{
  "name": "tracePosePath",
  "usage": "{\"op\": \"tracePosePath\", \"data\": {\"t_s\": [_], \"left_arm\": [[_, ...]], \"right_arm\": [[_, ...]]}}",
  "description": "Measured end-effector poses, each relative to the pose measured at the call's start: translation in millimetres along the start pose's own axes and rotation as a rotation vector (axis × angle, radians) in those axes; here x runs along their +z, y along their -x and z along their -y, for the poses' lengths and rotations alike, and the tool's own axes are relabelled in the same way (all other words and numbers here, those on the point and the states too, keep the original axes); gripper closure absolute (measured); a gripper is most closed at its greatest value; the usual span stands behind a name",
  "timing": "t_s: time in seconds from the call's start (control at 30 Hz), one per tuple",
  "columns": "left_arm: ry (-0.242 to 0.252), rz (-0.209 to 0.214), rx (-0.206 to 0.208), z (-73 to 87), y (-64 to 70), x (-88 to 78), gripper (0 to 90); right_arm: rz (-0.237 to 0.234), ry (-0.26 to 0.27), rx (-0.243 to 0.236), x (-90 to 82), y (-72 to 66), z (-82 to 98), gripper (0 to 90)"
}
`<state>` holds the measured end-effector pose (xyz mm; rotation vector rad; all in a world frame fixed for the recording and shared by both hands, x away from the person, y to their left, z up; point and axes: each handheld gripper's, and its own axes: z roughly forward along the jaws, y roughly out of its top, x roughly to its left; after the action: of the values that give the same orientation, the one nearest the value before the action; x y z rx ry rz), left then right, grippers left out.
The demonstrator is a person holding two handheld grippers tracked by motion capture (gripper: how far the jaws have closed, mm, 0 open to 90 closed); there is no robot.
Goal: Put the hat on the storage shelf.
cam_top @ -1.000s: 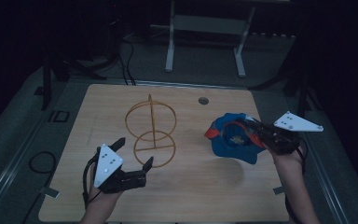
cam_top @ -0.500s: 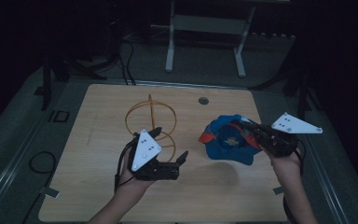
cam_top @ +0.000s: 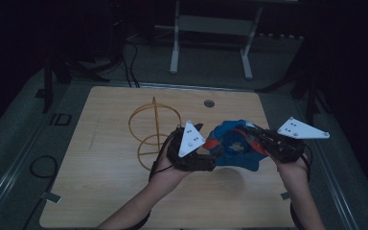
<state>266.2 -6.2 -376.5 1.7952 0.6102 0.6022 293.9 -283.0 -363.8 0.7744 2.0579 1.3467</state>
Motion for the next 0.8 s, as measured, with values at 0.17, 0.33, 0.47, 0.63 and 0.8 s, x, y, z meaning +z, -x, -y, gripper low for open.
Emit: {"op": "tracePosePath", "data": {"t_s": [0.17, 0.33, 0.47, 0.63, 0.8], "left_arm": [[-0.014, 0.001, 0.001, 1.0, -3.9, 18.0, 21.0], [-0.023, 0.007, -0.019, 6.2, -10.5, 28.6, 31.3], [-0.025, 0.035, -0.009, 7.8, -11.9, 34.8, 45.0], [-0.034, 0.06, -0.002, 8.6, -9.5, 39.7, 59.9], [-0.058, 0.05, 0.001, 8.7, -7.9, 44.2, 79.4]], "right_arm": [[-0.012, 0.009, -0.004, -0.3, -3.0, -0.5, 88.0], [-0.025, 0.018, -0.011, -2.2, -6.2, -2.0, 88.0], [-0.038, 0.018, -0.022, -3.6, -10.6, -1.7, 88.0], [-0.051, 0.017, -0.018, -4.2, -12.8, 0.6, 88.0], [-0.054, 0.012, -0.021, -6.1, -16.5, 4.0, 88.0]]}}
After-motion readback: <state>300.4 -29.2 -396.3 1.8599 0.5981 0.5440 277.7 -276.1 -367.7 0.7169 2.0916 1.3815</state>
